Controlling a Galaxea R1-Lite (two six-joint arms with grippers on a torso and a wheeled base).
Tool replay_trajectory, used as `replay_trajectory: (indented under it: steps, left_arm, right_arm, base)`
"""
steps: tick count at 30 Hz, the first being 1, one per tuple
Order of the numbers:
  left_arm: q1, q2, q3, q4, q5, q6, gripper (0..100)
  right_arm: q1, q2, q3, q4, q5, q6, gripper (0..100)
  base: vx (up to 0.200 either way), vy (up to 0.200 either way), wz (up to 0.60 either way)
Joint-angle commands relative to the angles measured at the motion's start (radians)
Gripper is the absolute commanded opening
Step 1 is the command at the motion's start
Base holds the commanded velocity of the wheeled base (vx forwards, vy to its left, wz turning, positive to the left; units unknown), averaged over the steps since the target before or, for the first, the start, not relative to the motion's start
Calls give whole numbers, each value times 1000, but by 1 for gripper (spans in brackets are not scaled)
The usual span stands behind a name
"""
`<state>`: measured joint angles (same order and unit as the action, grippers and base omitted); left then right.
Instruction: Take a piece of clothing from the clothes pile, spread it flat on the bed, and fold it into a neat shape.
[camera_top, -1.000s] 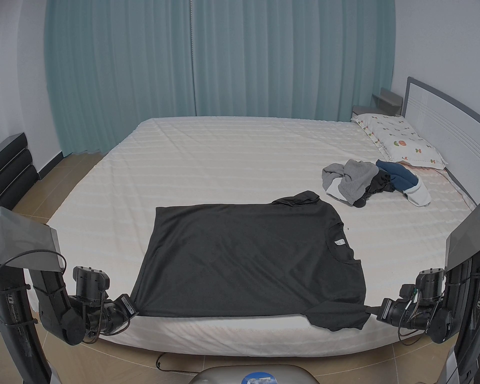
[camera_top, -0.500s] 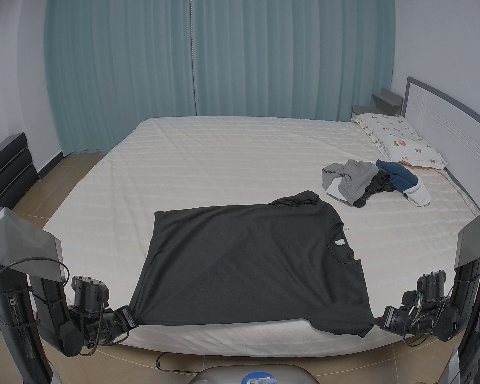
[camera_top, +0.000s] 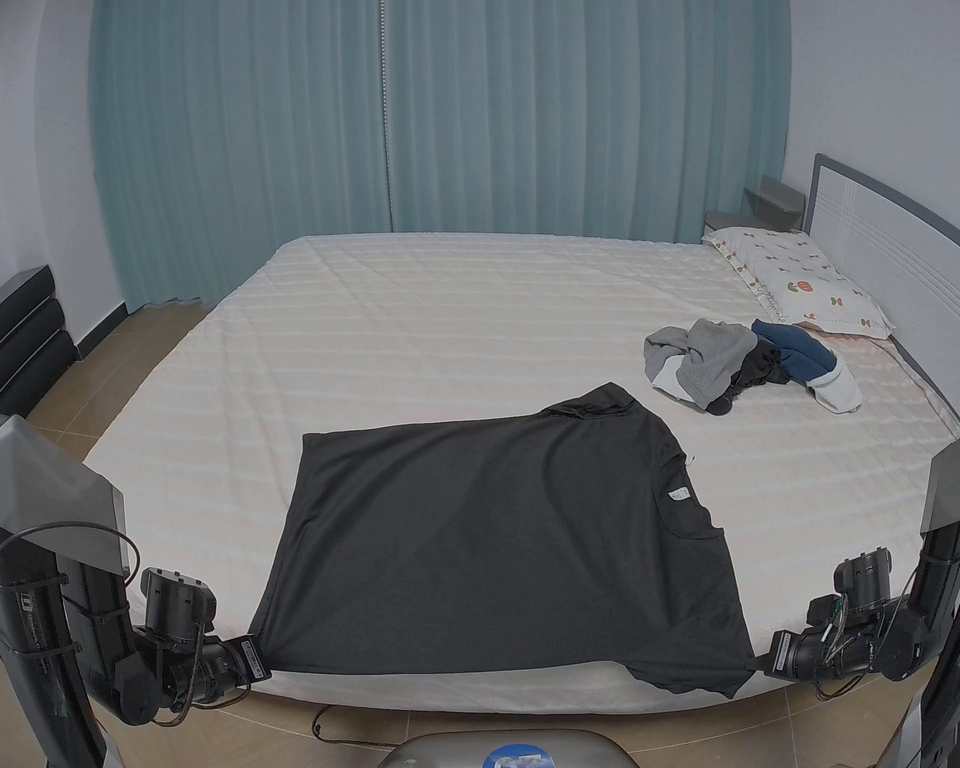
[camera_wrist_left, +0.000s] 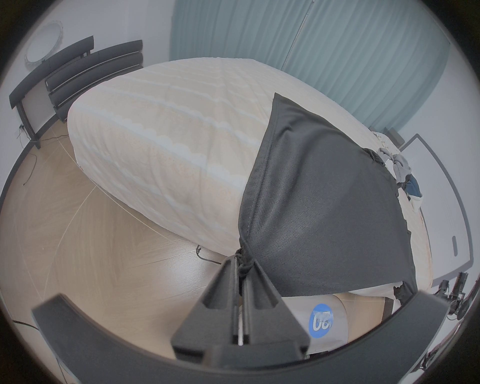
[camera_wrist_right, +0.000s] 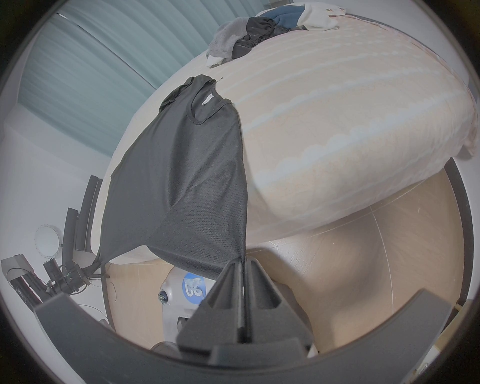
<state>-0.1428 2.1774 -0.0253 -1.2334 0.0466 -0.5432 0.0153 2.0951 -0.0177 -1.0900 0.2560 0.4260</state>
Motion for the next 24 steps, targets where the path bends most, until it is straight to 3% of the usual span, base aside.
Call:
replay_trajectory:
  steps: [1,20,24]
  left_arm:
    - [-1,4,18,0,1,5,0]
    - [-23,-8,24,140,53,66,0]
    - [-24,-10,24,176,81,68,0]
  right_arm:
    - [0,-60,18,38,0,-6,0]
    - [0,-184,18,277,-3,-81,0]
    - [2,-190,18,308,-41,-95,0]
  base:
    - [0,0,0]
    - [0,0,0]
    - [0,0,0]
